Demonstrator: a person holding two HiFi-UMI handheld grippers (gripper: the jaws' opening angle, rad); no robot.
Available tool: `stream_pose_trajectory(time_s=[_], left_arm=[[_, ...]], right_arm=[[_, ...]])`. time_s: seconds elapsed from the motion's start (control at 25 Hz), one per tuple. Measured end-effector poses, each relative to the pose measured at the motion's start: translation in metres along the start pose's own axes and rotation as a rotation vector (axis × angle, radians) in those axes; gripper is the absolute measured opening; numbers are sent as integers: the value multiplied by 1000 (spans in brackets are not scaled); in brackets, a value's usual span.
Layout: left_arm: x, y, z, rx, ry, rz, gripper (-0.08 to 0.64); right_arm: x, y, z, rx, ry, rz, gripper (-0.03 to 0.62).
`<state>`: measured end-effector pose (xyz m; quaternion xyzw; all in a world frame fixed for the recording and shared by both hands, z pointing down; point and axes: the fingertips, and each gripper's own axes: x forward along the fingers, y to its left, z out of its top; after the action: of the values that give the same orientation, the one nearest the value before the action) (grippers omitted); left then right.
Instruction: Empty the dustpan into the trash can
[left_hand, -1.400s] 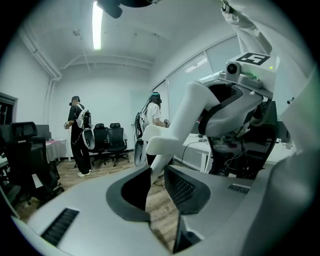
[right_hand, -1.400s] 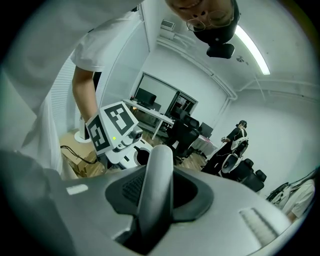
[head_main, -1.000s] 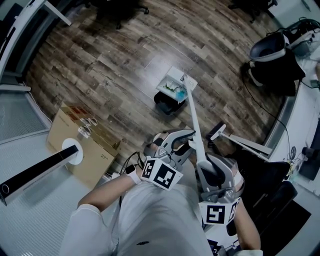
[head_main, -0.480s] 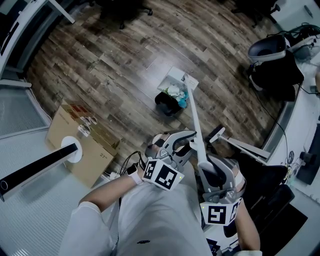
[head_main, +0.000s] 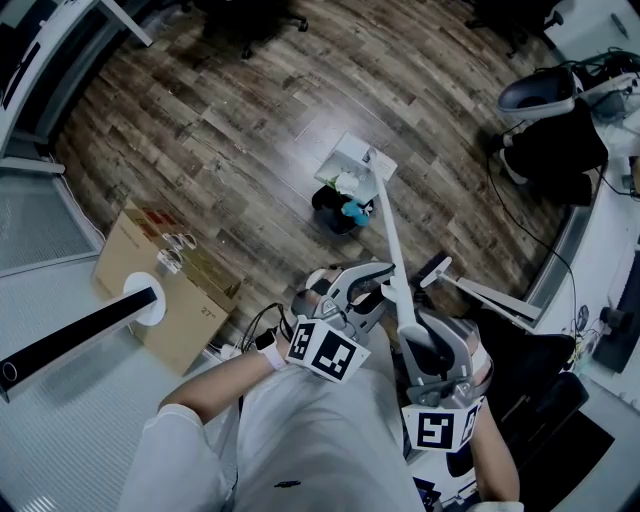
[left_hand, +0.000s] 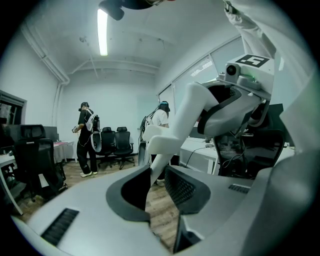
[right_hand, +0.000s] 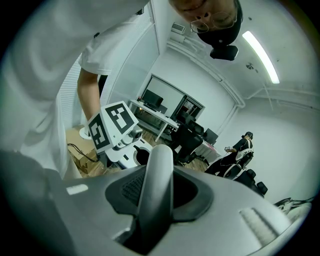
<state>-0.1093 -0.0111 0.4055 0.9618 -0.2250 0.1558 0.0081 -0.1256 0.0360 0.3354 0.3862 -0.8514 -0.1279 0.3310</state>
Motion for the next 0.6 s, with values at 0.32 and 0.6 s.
stream_pose_trajectory(time_s=[0.32,0.6], left_arm=[[-1,3,-2,-6,1,7,94],[-8,3,-26,-63,46,31,95]], right_arm=[[3,1,0,-14,0,5,114],[15,23,-7,-107,29,112,114]])
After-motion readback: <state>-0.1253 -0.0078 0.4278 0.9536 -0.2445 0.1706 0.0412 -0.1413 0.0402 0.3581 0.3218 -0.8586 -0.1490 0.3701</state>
